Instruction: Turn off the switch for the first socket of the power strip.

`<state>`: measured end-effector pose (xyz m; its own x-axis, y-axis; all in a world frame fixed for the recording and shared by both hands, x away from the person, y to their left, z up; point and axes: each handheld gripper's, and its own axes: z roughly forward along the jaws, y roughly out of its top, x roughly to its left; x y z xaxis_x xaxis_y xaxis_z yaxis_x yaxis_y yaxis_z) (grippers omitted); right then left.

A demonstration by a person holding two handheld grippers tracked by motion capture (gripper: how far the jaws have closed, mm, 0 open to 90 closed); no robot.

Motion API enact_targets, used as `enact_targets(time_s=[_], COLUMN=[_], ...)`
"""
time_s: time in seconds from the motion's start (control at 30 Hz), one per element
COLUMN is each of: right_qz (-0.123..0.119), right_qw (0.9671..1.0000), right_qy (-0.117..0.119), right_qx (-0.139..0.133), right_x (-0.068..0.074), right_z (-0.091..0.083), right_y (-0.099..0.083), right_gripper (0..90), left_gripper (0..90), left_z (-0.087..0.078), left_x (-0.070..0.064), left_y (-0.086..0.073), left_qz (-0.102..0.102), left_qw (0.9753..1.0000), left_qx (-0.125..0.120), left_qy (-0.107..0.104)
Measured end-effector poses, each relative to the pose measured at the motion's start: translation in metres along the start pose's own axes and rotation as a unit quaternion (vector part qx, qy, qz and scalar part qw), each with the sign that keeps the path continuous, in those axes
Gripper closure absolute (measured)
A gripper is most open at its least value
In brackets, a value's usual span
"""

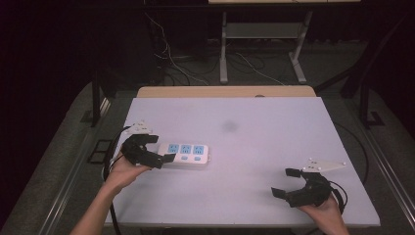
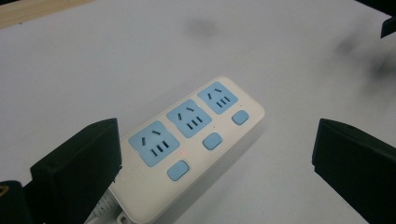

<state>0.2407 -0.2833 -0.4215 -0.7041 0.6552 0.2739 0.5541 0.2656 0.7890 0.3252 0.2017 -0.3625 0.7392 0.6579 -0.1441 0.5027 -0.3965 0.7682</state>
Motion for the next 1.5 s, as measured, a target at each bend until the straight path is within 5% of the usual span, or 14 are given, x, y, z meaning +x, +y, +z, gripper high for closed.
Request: enact_targets(time_s=[0.77,1.07,1.3,1.5], right_qz=[-0.003,-0.005,-0.007,-0.007], right_qw=[1.0,0.9999,0.9999,0.9998], right_qy=[0.001,0.001,0.001,0.002], right_qx=[0.009,0.012,0.014,0.017], right_x=[0.001,0.001,0.002,0.002], right_z=[0.003,0.003,0.004,0.005], right_y=[0.0,-0.001,-0.001,-0.001], right_gripper=[3.6,3.6,3.6,3.6], left_gripper=[3.3,28.0,57.5,69.6], left_z=[0.024,0.027,0.031,0.036], left_x=[0.016,0.016,0.018,0.02], left_y=[0.001,0.009,0.012,0.011], left_qz=[0.015,0.042,0.057,0.057], left_qw=[0.9973,0.9944,0.9916,0.9901], left_qx=[0.071,0.096,0.116,0.128], left_qy=[0.007,0.005,-0.005,-0.008])
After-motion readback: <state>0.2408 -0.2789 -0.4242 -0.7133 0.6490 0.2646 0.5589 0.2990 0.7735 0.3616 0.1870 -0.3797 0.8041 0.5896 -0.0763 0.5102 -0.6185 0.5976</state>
